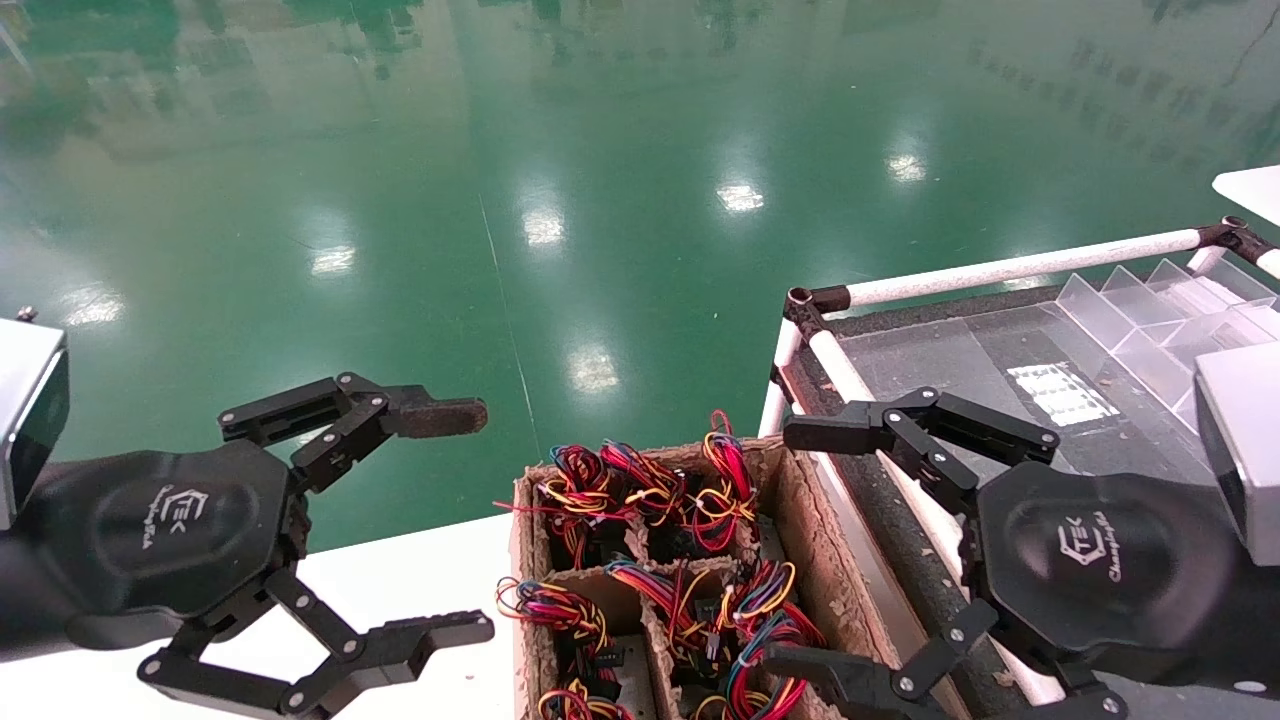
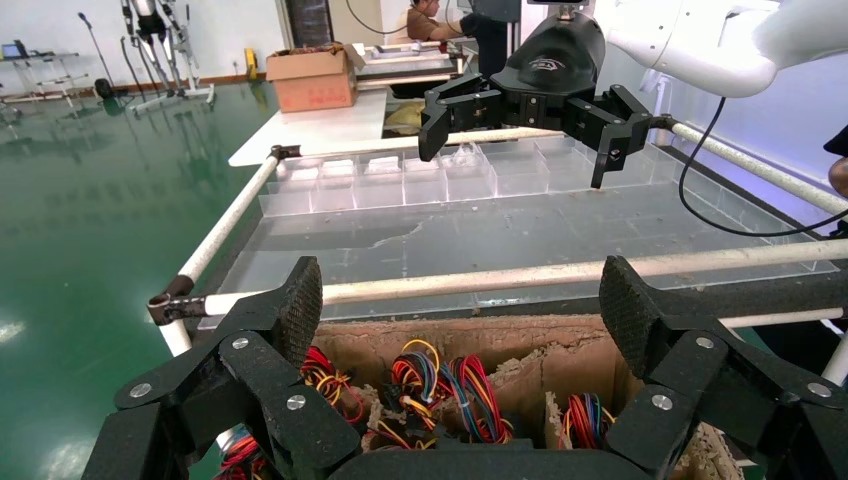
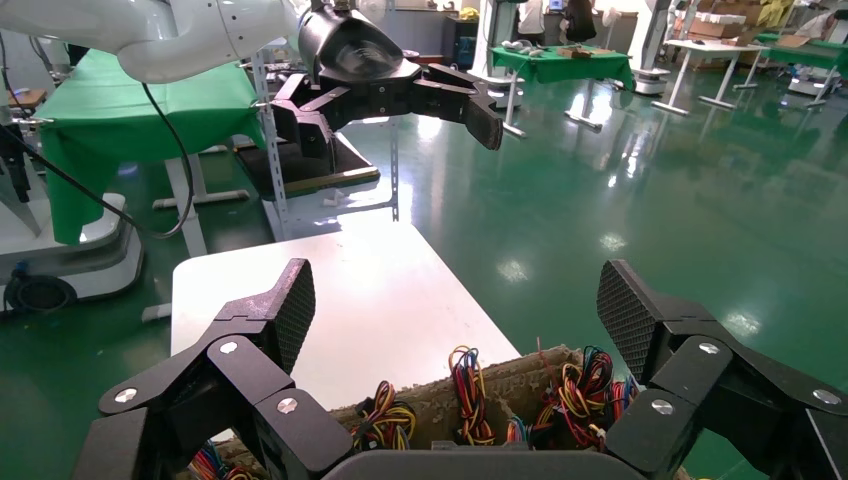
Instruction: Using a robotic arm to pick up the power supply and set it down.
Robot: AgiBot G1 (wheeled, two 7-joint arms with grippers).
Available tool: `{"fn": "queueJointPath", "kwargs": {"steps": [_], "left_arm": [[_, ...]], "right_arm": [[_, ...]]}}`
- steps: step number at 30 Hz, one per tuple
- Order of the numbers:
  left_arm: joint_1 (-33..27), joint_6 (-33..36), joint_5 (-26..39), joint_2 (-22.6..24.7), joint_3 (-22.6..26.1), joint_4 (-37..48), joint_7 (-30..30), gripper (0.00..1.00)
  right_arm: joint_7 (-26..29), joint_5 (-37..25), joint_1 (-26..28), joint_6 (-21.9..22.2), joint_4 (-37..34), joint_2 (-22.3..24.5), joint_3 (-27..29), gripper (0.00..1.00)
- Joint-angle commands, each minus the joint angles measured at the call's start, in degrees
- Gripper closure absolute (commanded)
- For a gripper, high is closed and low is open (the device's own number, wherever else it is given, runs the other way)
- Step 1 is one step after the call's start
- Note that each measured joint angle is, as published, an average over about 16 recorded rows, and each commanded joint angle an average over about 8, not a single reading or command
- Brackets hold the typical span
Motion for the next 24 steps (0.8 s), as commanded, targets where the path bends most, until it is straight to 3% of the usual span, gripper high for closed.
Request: {"fn": "queueJointPath", "kwargs": {"steps": [1,24], "left_arm": [[0.0,0.0,0.0,0.0,0.0,0.0,0.0,1.0],[0.0,0.0,0.0,0.0,0.0,0.0,0.0,1.0]], "right_arm": [[0.0,0.0,0.0,0.0,0.0,0.0,0.0,0.0],[0.0,0.0,0.0,0.0,0.0,0.0,0.0,0.0]]}}
